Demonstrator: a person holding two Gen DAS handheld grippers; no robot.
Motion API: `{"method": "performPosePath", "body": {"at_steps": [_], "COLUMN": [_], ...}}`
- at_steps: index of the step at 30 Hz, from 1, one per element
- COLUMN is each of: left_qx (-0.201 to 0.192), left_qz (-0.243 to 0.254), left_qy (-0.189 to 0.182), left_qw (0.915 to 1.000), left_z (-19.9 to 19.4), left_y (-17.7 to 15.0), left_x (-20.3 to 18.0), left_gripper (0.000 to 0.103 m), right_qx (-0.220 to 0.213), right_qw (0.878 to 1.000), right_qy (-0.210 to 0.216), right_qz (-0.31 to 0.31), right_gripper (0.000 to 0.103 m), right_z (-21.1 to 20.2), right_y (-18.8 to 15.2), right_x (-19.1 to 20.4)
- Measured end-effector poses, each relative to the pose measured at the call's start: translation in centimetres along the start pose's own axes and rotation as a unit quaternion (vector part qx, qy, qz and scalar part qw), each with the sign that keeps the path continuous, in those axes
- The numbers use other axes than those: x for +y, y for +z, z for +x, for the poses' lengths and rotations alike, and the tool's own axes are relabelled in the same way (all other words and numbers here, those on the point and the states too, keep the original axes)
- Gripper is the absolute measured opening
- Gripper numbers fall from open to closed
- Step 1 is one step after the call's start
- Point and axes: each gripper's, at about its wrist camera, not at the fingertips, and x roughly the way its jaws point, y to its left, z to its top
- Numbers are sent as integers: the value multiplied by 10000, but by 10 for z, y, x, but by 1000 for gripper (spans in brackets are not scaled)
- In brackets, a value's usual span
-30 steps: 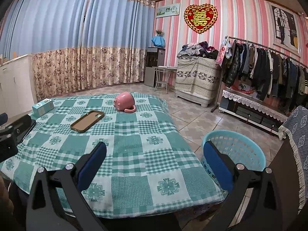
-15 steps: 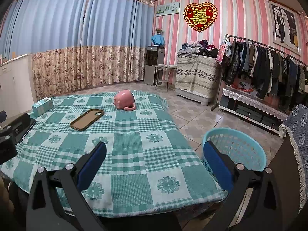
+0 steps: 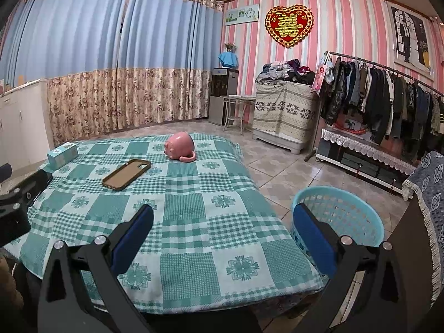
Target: Collect trash
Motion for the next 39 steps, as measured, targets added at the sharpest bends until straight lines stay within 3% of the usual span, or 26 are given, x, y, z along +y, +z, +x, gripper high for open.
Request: {"method": "performPosePath", "body": {"at_steps": [39], "left_qx": [-3], "left_qz": [-45], "left_qy": [-28], "left_qw": [10000], "left_z": [0], "left_y": [-2], "left_x": [1], "left_gripper": [98], "right_qx": [-176], "right_qw": [9998], "right_qy": [55], "right_qz": [-78], "right_gripper": [98], "right_z": [-8], "right_y": [4], "right_x": [-3]}}
